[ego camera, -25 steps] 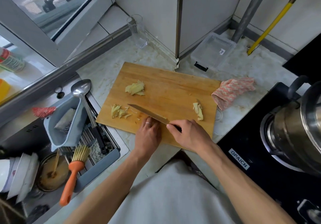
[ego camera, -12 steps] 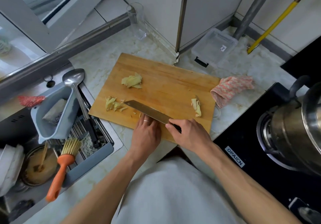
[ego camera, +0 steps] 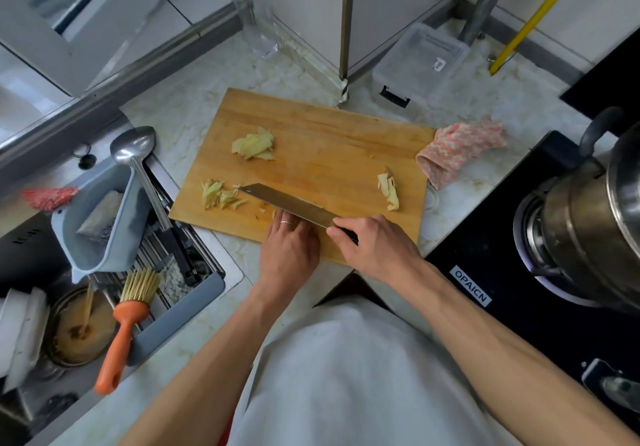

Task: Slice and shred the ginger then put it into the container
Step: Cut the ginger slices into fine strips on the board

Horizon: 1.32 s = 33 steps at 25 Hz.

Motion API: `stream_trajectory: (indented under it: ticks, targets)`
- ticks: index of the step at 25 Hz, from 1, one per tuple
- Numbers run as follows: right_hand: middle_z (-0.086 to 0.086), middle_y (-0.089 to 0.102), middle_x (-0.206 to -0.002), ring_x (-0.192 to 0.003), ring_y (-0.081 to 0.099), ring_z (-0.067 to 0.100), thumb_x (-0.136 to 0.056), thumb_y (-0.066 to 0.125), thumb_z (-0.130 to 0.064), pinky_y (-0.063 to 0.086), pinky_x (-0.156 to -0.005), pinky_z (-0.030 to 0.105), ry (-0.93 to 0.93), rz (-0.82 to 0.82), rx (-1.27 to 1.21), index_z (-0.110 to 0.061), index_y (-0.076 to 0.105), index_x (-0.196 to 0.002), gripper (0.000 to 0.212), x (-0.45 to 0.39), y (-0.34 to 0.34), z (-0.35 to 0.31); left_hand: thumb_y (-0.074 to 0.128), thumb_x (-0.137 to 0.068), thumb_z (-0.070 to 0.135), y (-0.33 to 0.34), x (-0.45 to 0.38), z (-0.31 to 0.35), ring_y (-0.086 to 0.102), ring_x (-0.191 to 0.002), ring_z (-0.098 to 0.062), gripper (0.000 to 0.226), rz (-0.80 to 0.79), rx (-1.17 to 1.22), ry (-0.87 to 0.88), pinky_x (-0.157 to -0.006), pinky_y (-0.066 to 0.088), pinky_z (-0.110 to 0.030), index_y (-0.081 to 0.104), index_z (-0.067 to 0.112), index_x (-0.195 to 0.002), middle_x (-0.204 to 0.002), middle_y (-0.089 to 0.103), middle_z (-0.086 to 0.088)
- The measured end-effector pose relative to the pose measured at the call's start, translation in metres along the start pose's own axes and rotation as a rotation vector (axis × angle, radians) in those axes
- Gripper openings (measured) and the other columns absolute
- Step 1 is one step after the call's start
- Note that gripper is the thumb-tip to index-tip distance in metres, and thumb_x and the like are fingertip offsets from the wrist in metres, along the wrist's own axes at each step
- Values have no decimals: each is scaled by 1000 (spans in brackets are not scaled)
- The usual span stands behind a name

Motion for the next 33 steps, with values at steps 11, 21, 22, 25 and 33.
stream_trajectory:
  ticks: [11, 21, 22, 25, 33]
  targets:
    - [11, 75, -92, -87, 66, 39, -101, 48, -49, 54, -69, 42, -51, 29, 71, -18, 69, -115, 40, -5, -2, -3, 42, -85, 22, -4, 0, 3, 44, -126, -37, 42, 29, 24, -30, -98, 44, -42, 69, 9, -114, -128, 58, -18]
    - [10, 74, -91, -86, 66, 38, -102, 46, -50, 54, -70, 42, -61, 15, 56, -18, 68, -116, 41, -1, 2, 0, 44, -83, 21, -4, 1, 4, 45, -123, -37, 38, 56, 54, -58, -96, 47, -44, 72, 9, -104, -122, 60, -18]
    - [10, 73, -87, -84, 66, 38, -102, 45, -50, 54, -67, 41, -71, 14, 63, -19, 67, -115, 40, -2, 3, 1, 44, -82, 20, -3, 1, 4, 47, -122, -37, 37, 58, 55, -61, -95, 48, -44, 72, 9, -103, -120, 60, -18]
    - [11, 74, -88, -85, 65, 39, -102, 46, -49, 54, -67, 42, -88, 16, 74, -18, 67, -115, 39, -4, 3, 5, 44, -82, 20, -3, 2, 5, 49, -121, -39, 37, 57, 57, -65, -96, 48, -44, 72, 8, -102, -119, 60, -18]
    - [12, 73, -90, -87, 66, 39, -103, 43, -49, 48, -65, 38, -119, 16, 120, -18, 65, -116, 40, -2, 4, 0, 43, -84, 22, -1, 3, 5, 52, -116, -41, 37, 64, 56, -75, -93, 50, -46, 74, 8, -99, -114, 62, -19]
Point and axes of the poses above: each hand's wrist, its own x-axis away from the middle knuckle, its own y-axis out of the palm, z = x × y, the point moved 6 cm from there along -x, towards the middle knuckle
